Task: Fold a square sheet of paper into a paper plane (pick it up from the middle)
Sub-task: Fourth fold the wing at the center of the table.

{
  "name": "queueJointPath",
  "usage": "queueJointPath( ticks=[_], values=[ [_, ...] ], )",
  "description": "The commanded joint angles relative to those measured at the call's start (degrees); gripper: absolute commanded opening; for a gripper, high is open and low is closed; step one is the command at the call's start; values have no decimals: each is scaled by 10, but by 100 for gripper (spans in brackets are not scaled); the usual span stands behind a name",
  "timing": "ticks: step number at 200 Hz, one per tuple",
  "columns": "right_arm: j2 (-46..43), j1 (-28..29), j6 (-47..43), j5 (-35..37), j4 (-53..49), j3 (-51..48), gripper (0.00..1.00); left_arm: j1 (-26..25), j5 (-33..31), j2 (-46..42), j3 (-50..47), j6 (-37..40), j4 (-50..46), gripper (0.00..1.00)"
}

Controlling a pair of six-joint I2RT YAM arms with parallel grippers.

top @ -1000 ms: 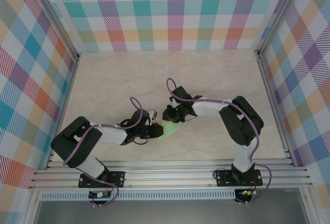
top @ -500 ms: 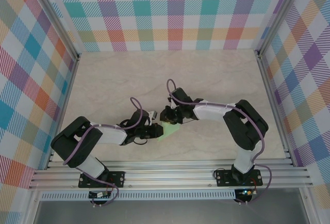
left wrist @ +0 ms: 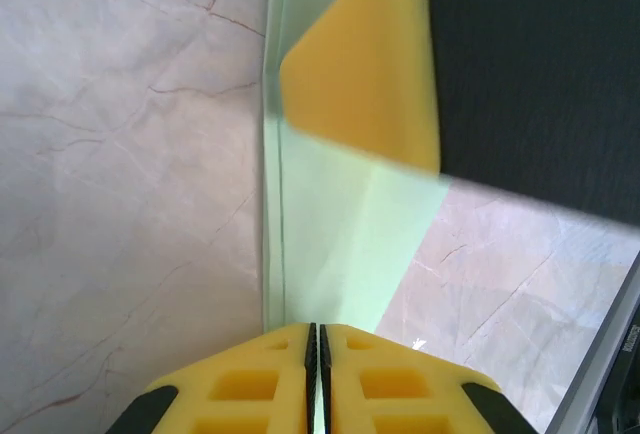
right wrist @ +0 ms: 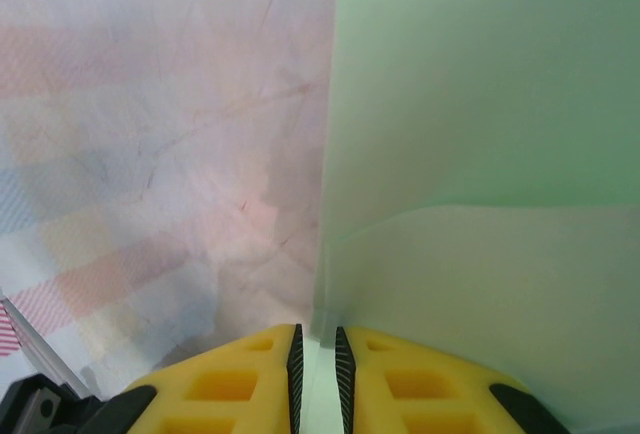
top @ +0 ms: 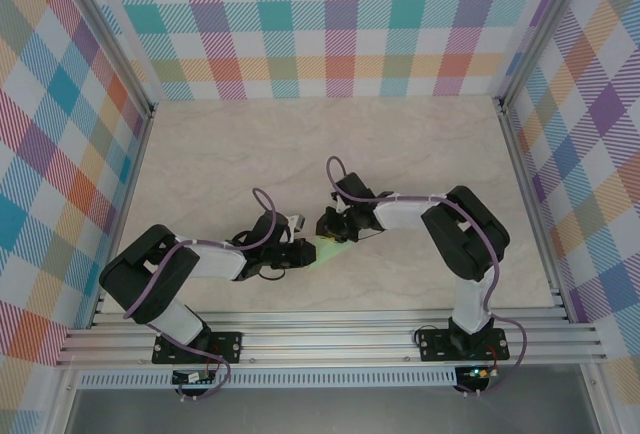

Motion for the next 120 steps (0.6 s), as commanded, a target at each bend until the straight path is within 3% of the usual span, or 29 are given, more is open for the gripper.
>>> queueJointPath(
  ticks=[1, 49, 120],
  values=[
    [8, -32, -23, 37, -1, -8, 20, 0, -7, 40, -28, 16, -88, 13],
    [14, -53, -35, -2, 6, 0, 21, 0, 3, 42, -32, 10, -75, 12],
    [-12, -48, -29, -67, 57, -69, 21, 0, -14, -135, 26, -3, -142, 17]
  ],
)
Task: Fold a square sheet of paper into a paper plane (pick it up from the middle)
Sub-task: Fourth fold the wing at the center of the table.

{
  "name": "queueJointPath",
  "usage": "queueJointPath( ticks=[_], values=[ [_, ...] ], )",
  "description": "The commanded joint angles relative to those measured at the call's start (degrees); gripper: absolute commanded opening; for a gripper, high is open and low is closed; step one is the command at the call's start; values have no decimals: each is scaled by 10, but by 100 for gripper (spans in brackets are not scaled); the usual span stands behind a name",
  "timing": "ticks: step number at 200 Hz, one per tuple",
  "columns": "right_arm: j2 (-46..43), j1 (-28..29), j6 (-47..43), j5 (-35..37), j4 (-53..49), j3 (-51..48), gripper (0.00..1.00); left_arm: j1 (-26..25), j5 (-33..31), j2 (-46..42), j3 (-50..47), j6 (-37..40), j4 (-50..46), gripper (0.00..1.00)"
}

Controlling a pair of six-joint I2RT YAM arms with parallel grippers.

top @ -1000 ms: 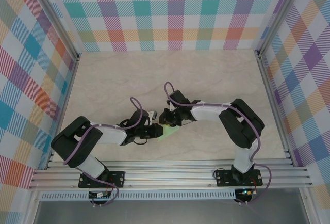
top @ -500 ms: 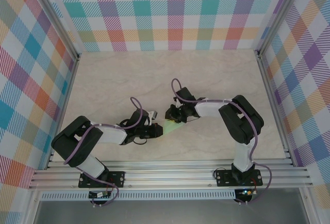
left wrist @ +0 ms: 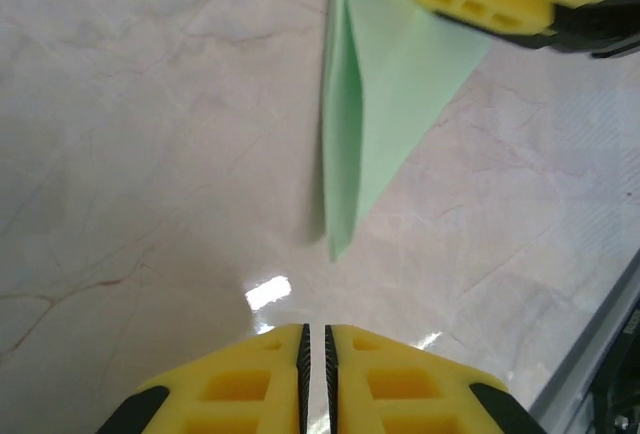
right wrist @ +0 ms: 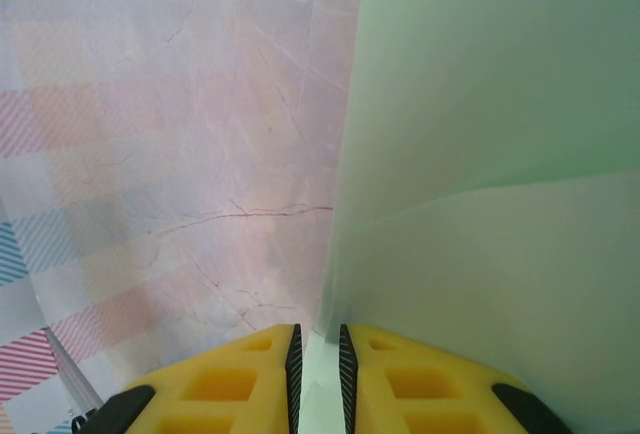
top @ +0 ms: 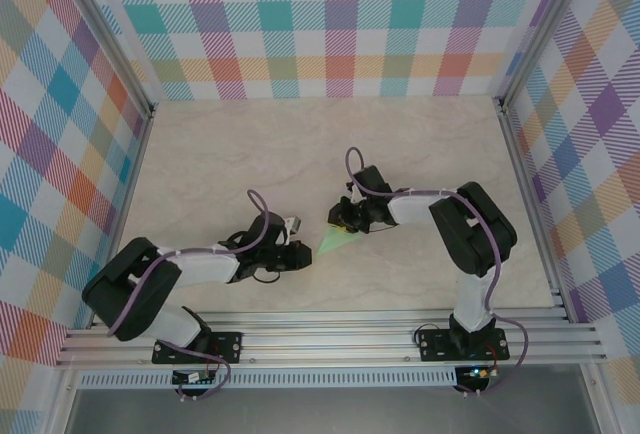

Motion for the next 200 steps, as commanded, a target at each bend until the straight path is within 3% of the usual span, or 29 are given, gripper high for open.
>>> queueJointPath(
  ticks=[1, 55, 82, 119, 200],
  values=[
    [-8, 8, -14, -29, -10, -34, 21, 0, -2, -45, 27, -4, -39, 17],
    [-16, 9, -18, -33, -12, -38, 21, -5, 56, 60, 95, 3, 29, 19],
    [-20, 9, -24, -32, -21, -34, 21, -10, 52, 106, 119, 5, 52, 19],
    [-19, 9, -26, -30, -28, -32, 21, -11, 33, 162, 155, 23, 14, 19],
    [-24, 8, -32, -11, -56, -12, 22, -55, -92, 228, 188, 40, -166, 13]
  ],
)
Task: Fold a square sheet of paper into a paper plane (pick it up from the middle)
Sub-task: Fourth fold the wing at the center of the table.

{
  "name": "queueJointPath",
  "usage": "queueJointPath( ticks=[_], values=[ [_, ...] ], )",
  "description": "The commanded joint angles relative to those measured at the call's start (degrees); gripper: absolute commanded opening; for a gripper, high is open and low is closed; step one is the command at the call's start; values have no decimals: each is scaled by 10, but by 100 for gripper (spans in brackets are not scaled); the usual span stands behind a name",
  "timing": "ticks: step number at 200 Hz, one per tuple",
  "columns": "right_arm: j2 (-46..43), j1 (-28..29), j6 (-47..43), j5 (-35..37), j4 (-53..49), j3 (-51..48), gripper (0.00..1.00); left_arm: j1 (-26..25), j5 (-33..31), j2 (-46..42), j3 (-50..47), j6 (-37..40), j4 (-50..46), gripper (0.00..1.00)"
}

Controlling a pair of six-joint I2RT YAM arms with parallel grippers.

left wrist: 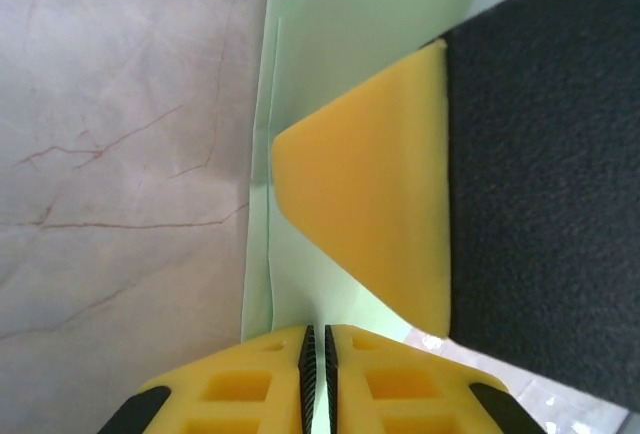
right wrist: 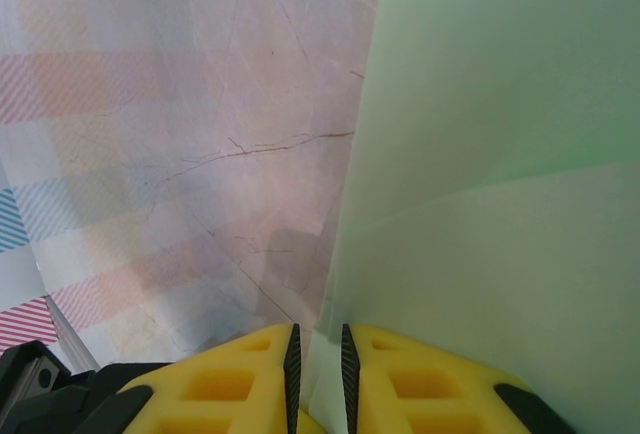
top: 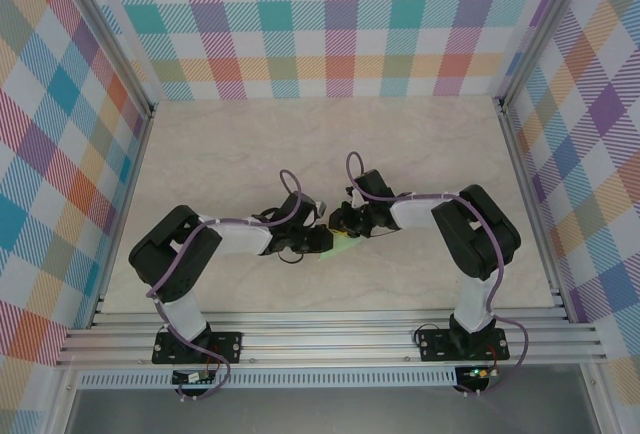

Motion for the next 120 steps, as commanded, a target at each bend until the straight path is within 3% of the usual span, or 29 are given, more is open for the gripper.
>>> queueJointPath(
  ticks=[1, 58, 120],
  values=[
    [-9, 5, -17, 8, -56, 10, 22, -23, -61, 35, -5, 11, -102, 13],
    [-7, -25, -27, 35, -62, 26, 23, -34, -86, 44, -69, -20, -97, 10],
    [-2, -66, -24, 31, -33, 25, 25, -51, -97, 91, -68, -21, -101, 7]
  ],
)
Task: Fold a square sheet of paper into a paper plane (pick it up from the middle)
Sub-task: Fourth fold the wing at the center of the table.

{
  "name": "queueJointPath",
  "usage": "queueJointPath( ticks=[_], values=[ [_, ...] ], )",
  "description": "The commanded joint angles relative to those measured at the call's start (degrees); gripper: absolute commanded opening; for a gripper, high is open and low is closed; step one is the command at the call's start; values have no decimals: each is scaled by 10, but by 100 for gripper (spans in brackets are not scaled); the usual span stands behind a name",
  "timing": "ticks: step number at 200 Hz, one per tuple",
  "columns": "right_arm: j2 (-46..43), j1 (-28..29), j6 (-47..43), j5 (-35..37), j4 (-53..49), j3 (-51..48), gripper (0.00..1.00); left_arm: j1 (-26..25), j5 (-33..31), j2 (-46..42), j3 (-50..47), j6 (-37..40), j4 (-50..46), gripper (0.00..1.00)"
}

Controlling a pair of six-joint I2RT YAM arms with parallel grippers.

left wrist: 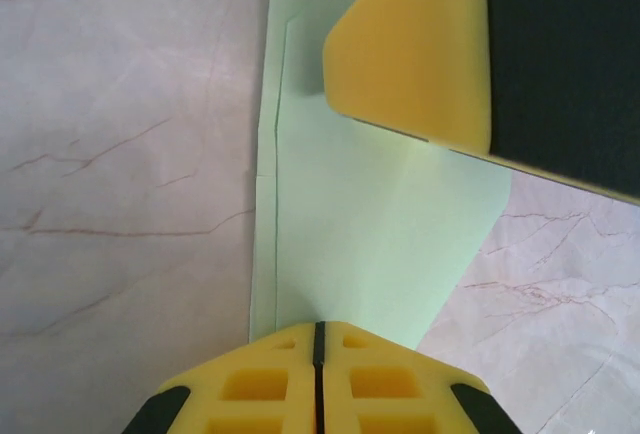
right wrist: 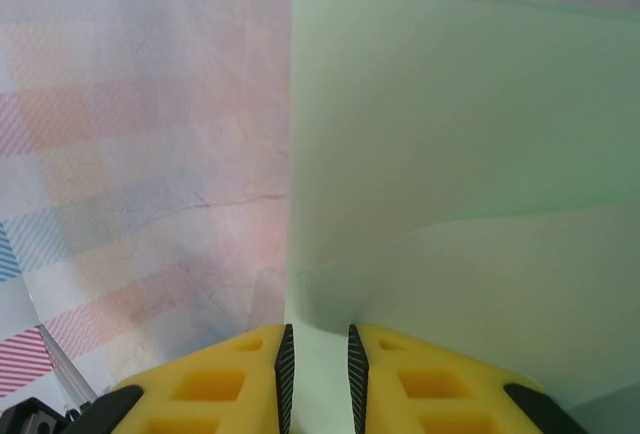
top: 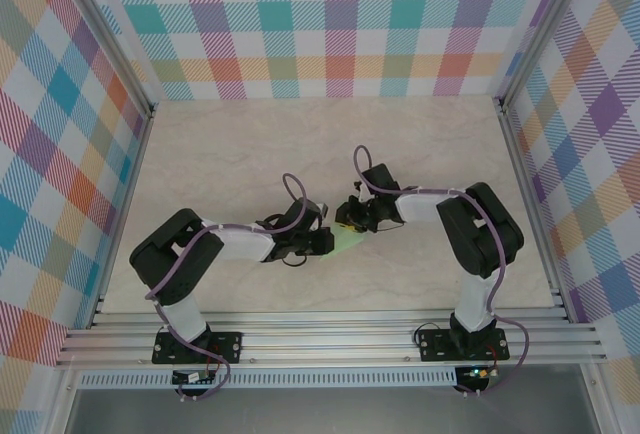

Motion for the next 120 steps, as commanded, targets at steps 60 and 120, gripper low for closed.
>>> queueJointPath(
  ticks=[60, 120],
  values=[
    [6, -62, -14, 0, 36, 6, 26, -24, -37, 87, -56, -7, -142, 7],
    [26, -98, -21, 2, 31, 24, 27, -26, -33, 90, -62, -6, -137, 6]
  ],
)
